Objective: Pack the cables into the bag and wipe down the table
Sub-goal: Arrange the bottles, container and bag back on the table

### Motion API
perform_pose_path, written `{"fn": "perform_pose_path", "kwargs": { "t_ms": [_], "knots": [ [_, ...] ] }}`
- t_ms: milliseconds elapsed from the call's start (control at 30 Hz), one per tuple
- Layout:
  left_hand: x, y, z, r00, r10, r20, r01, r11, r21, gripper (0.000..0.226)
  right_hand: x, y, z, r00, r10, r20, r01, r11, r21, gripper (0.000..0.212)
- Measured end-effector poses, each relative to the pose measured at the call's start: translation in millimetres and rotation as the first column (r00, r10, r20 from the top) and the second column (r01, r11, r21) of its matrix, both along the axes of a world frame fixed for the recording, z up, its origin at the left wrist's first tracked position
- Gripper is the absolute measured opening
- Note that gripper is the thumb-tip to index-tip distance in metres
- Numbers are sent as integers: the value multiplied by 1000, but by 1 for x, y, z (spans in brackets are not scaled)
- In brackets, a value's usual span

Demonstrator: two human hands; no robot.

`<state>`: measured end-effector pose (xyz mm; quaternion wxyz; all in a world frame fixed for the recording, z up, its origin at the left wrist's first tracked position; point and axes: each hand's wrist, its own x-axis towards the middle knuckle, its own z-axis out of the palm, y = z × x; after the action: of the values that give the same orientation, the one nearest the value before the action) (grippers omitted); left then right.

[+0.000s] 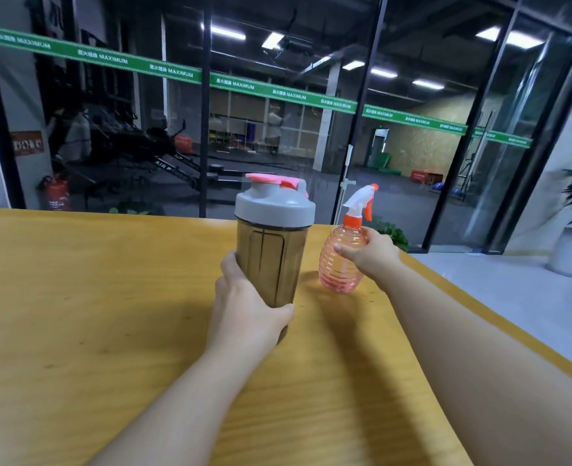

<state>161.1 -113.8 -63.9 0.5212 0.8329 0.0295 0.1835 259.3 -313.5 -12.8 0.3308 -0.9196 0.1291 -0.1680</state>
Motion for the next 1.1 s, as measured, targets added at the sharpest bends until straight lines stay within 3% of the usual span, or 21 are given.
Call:
{"fn": "perform_pose_path", "kwargs": {
  "t_ms": [167, 300, 400, 500, 600, 733, 867, 967, 1100],
  "knots": [
    [-1, -1, -4, 999, -19, 29, 18, 1000, 17, 92, 20, -1, -5, 997, 7, 82, -19, 989, 143, 73],
    [-2, 3, -6, 998, -37, 42, 36, 999, 35, 89, 35, -2, -9, 1000, -6, 4, 6, 997, 81, 61],
    [-1, 4, -7, 998, -46, 40, 45, 999, 18, 86, 42, -1, -1, 998, -51, 35, 49, 997, 55, 79],
    [-1, 5, -8, 998, -38, 41, 37, 999, 25, 84, 46, 10, 19, 975, -119, 186, 94, 986, 138, 98],
    [-2, 5, -8, 999, -28, 43, 27, 999, 37, 86, 54, 21, 38, 950, -120, 287, 67, 979, 190, 77],
    [-2, 4, -9, 999, -14, 51, 10, 997, 81, 87, 58, 21, 48, 946, -121, 300, 44, 967, 252, 40],
    [-1, 2, -11, 997, -20, 71, 13, 996, 93, 88, 51, 10, 54, 960, -76, 268, 27, 983, 183, 32],
    [0, 2, -11, 997, -23, 69, 16, 995, 102, 86, 49, -1, 56, 966, -57, 254, 32, 994, 103, 38],
    [0, 2, -10, 996, -32, 83, 23, 994, 102, 84, 48, -4, 54, 957, -98, 274, 68, 991, 117, 35]
  ]
}}
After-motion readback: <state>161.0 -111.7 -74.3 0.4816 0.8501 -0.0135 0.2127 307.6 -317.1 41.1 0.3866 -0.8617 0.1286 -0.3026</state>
